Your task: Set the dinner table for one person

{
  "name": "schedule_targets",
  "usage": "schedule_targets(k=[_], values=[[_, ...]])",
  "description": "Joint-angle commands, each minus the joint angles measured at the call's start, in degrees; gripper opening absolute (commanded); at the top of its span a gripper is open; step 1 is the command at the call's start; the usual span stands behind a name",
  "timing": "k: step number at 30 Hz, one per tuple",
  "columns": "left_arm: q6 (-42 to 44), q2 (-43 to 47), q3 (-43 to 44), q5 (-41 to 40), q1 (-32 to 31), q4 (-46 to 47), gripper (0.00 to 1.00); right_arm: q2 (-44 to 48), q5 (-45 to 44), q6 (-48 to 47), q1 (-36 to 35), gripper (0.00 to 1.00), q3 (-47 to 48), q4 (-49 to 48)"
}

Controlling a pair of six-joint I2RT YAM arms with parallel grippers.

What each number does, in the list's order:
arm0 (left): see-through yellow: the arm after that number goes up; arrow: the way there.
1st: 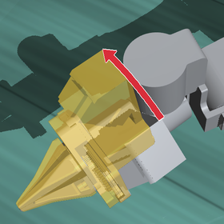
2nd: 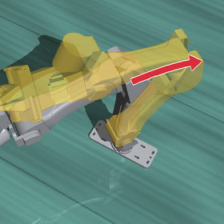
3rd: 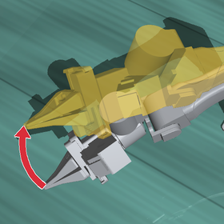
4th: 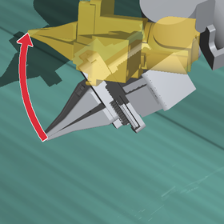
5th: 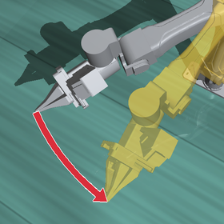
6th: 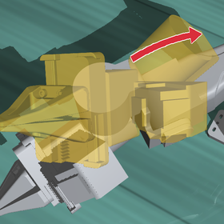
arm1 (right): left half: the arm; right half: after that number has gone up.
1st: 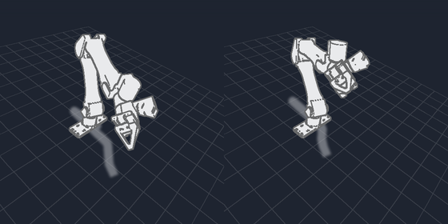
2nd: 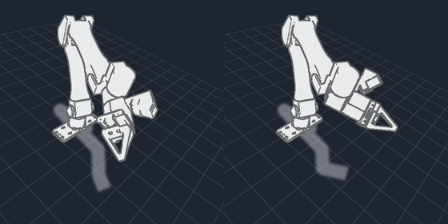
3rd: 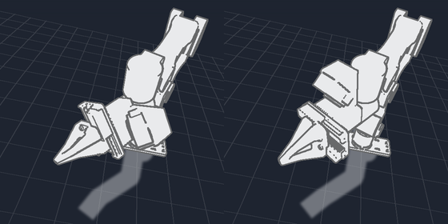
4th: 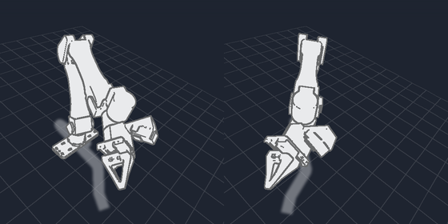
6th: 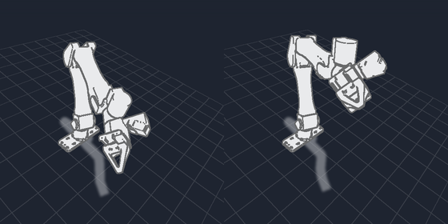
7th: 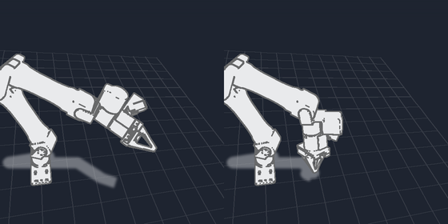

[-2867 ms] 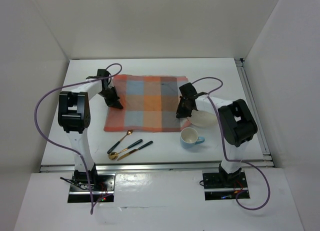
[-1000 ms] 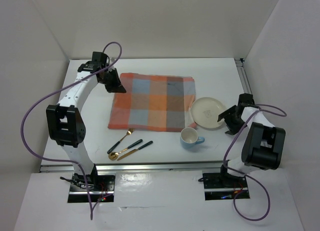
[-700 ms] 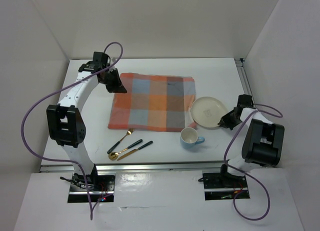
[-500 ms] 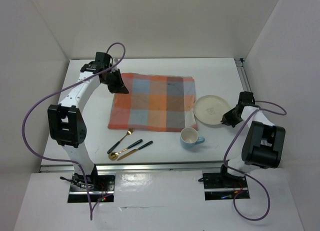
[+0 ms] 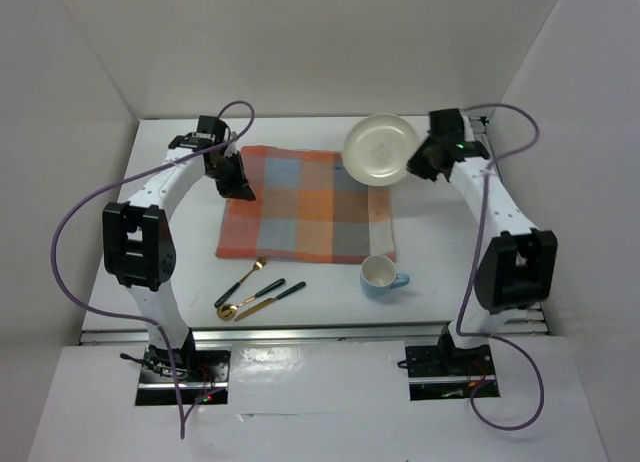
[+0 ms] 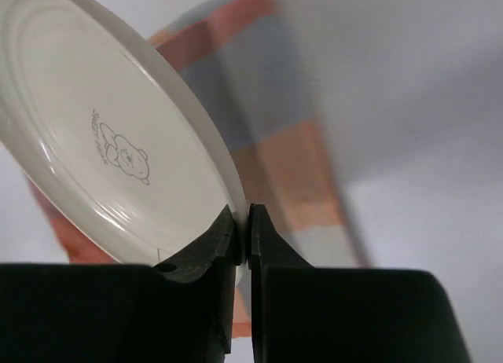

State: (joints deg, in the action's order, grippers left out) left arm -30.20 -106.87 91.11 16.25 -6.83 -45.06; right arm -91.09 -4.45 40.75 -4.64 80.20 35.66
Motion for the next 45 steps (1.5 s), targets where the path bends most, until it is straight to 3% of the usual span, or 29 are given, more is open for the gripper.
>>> schedule_targets(k=[1,7,10,17,20,21,22,24,26,29,35,38,45], values=[[-0.6,1.1,-2.2,-2.4,1.2,0.1,0.00,-9.3,0.6,-2.3,-10.2,0.00,10.7,3.6],[-2.0,5.5,-7.5,-6.8,5.0,0.8,0.00,-23.1,7.0,-3.6,-17.2,0.00,19.8,3.2],[-2.0,7.5,-8.8,-6.1,5.5,1.3,0.00,-26.7,12.0,-2.4,-17.9,0.00,19.8,1.4],[-2.0,8.0,-9.3,-6.2,5.5,1.8,0.00,-30.3,10.8,-1.9,-20.1,0.00,17.0,0.3],[-2.0,8.0,-9.3,-5.0,5.5,1.8,0.00,-30.3,10.8,-1.3,-20.1,0.23,15.8,-0.2],[-2.0,8.0,-9.3,-4.5,5.5,1.8,0.00,-30.3,10.8,-0.8,-20.1,0.36,15.8,0.5],[-2.0,8.0,-9.3,-4.5,5.5,1.8,0.00,-30.3,10.8,-0.8,-20.1,0.66,15.8,0.6],[-1.5,8.0,-9.3,-3.9,5.5,1.8,0.00,-28.1,9.4,-0.8,-20.1,0.82,17.0,2.6],[-1.4,8.0,-9.8,-3.9,5.5,1.8,0.00,-25.8,6.6,-0.8,-20.1,0.91,17.6,4.0],[-1.4,8.5,-9.8,-3.2,5.5,1.8,0.00,-18.3,1.0,-1.3,-19.6,0.91,15.5,6.6],[-0.9,9.7,-9.3,-1.7,5.5,2.3,0.00,1.9,-6.2,-5.1,-16.3,0.70,2.1,12.8],[-0.9,9.1,-8.8,-0.4,5.5,2.9,0.00,10.4,-5.4,-1.9,-16.3,0.61,-7.6,17.3],[-0.9,8.6,-8.2,-0.4,4.5,2.9,0.00,23.7,-0.5,12.6,-20.6,0.61,-18.7,25.6]])
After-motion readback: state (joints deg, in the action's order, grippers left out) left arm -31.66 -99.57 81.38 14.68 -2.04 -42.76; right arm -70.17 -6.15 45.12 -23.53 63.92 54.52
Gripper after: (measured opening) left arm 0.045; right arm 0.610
